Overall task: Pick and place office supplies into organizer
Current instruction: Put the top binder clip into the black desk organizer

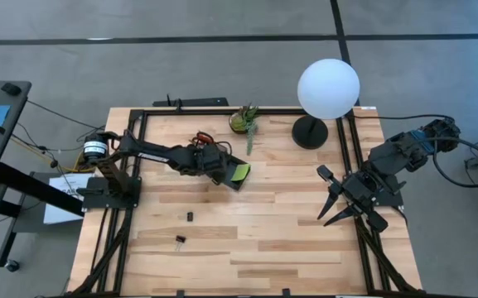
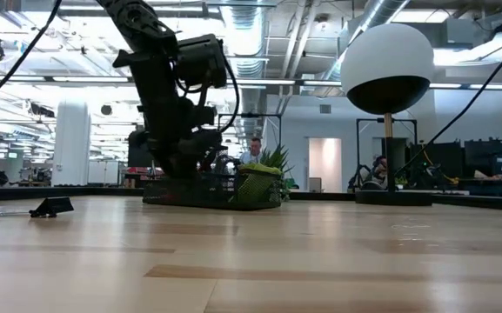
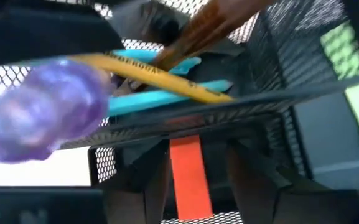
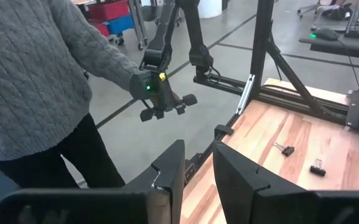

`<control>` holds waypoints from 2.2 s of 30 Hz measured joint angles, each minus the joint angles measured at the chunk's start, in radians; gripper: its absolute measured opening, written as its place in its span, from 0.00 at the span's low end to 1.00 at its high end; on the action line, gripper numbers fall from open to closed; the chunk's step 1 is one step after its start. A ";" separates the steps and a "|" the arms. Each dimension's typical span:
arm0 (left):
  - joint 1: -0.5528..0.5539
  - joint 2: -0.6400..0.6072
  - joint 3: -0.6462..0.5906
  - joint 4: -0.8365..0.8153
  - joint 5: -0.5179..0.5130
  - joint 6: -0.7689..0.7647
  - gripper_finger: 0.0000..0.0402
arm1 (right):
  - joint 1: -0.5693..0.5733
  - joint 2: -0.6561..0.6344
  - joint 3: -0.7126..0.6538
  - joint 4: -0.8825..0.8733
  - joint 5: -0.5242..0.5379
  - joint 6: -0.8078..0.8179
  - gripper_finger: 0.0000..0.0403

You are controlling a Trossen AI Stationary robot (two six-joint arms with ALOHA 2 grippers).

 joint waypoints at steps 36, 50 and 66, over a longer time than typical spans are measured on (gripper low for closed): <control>-0.511 -0.465 0.020 -0.513 0.408 -0.276 0.31 | 0.001 0.000 0.000 -0.037 0.000 -0.124 0.19; -0.547 -0.300 -0.201 -0.132 0.439 -0.035 0.31 | -0.020 0.037 0.001 0.048 0.003 -0.156 0.19; -0.503 -0.258 -0.175 -0.245 0.406 -0.482 0.31 | -0.053 0.092 0.000 0.095 0.004 -0.116 0.19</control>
